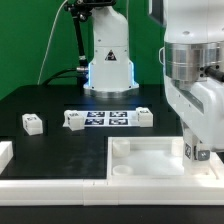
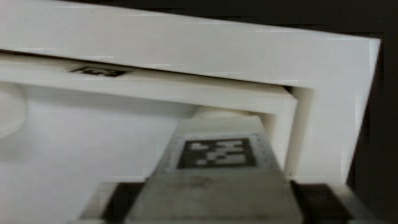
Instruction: Assemble one leg
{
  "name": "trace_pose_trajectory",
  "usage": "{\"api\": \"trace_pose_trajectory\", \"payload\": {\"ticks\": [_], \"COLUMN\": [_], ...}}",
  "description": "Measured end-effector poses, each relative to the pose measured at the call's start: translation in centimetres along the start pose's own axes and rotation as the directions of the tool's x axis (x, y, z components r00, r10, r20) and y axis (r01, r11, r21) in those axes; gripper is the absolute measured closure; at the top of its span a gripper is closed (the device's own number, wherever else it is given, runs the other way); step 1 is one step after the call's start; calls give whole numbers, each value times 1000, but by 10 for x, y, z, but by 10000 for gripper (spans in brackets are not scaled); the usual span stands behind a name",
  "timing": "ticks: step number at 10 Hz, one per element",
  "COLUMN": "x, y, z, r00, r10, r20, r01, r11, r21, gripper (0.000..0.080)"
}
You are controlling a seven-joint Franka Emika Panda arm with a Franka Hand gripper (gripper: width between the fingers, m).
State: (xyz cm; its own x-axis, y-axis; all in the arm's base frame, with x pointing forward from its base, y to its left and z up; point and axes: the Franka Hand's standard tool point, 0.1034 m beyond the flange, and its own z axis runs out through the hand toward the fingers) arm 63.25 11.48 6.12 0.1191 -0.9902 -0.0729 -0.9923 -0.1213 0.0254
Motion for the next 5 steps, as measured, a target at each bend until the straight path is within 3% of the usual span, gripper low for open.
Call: {"api": "trace_pose_trajectory", "payload": {"ticks": [1,2,3,5], "x": [0,1,1,-9], "y": [0,-2,-2,-2], "z": [0,-1,0,3], "r00": [999,997,989,892], "r10": [-49,-78,-149,-452], "r20": [0,-1,-6,-30], "r01": [49,78,149,452], "r11": [999,997,989,891], "r21": [0,8,15,29], "gripper": [269,187,187,151]}}
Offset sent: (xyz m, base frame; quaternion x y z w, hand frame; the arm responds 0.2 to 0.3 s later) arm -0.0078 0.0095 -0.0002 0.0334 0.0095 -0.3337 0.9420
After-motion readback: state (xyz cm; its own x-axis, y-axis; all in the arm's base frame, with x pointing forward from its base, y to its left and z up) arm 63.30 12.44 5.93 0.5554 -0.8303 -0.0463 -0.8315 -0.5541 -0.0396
